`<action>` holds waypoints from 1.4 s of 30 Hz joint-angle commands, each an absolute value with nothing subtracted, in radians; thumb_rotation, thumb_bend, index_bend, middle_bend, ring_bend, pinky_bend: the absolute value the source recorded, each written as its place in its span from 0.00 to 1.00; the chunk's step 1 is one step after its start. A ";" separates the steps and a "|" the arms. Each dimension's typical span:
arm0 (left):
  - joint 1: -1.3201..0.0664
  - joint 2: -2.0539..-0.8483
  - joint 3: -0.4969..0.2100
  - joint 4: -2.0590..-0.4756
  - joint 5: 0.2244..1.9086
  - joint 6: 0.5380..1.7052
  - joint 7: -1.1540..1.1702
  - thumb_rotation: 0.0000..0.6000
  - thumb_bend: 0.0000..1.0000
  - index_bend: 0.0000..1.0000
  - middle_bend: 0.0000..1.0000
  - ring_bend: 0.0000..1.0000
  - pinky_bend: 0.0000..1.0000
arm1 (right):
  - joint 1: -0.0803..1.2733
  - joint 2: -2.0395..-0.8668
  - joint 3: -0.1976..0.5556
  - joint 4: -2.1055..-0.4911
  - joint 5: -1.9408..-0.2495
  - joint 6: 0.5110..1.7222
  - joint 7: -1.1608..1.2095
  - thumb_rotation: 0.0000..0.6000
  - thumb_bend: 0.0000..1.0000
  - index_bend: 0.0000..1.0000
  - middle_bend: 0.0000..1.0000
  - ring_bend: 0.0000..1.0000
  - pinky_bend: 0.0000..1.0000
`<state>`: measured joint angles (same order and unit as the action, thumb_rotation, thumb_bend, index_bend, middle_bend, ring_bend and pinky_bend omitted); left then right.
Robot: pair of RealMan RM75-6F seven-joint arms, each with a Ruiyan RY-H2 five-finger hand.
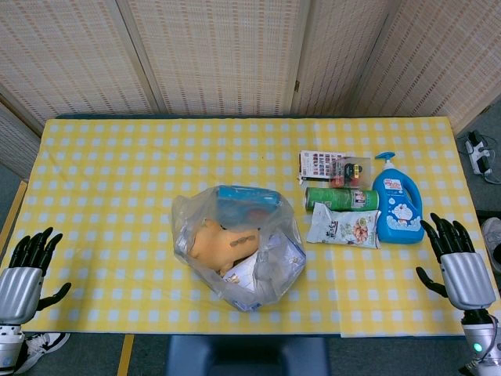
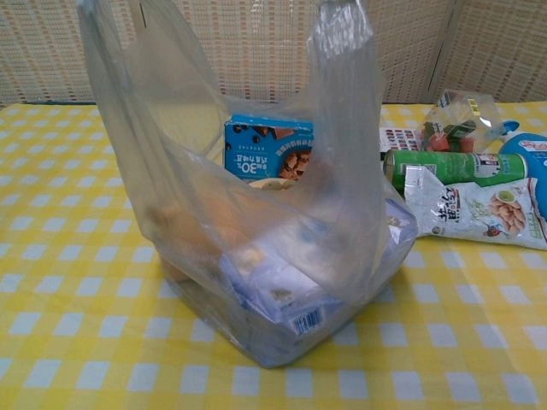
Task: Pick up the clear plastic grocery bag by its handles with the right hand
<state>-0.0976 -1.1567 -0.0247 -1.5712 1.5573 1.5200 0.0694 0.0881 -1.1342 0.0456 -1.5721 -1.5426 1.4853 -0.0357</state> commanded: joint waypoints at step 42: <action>-0.083 -1.096 -0.006 -1.598 1.582 1.537 -0.067 1.00 0.25 0.00 0.00 0.04 0.05 | 0.510 -1.079 -0.136 -1.725 -2.059 1.397 0.718 1.00 0.23 0.00 0.00 0.00 0.00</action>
<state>-0.0836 -1.0970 -0.0054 -1.5976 1.5826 1.5358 -0.0656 0.4894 -1.0781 -0.1468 -1.7300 -2.0817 1.4118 0.6986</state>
